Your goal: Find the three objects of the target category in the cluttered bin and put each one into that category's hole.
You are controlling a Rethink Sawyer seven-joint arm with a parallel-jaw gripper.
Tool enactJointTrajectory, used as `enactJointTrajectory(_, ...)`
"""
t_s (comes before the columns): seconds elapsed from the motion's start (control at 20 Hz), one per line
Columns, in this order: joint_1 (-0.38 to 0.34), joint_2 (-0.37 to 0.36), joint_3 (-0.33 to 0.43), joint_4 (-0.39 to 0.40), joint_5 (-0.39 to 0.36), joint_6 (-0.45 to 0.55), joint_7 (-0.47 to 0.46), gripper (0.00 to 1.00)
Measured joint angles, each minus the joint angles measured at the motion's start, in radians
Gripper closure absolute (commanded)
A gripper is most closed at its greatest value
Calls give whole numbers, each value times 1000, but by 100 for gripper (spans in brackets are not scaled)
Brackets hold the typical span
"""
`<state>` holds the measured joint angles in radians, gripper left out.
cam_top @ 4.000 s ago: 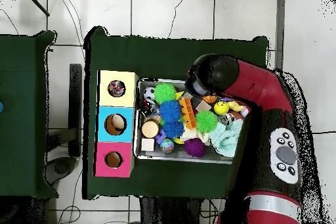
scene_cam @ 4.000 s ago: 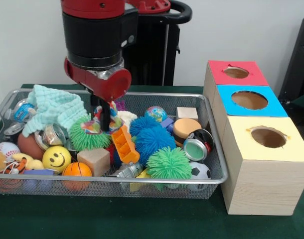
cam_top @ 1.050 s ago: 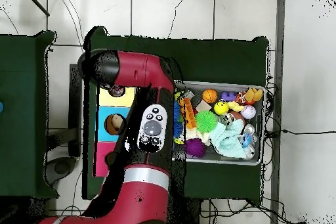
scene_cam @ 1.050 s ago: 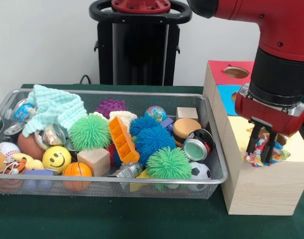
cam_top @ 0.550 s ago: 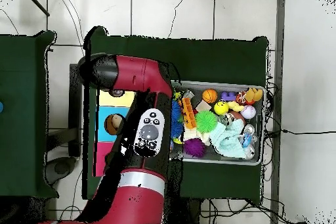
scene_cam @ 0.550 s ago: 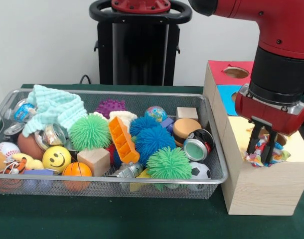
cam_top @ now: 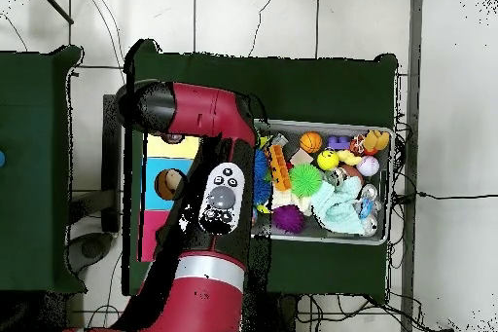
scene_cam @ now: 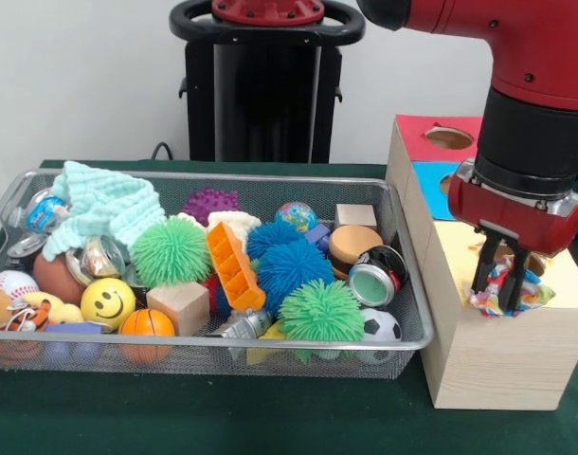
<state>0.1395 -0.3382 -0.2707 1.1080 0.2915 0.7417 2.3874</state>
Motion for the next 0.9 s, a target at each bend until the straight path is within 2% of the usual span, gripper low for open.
enactJointTrajectory(0.9, 9, -14, -1, 30, 12, 8, 0, 100)
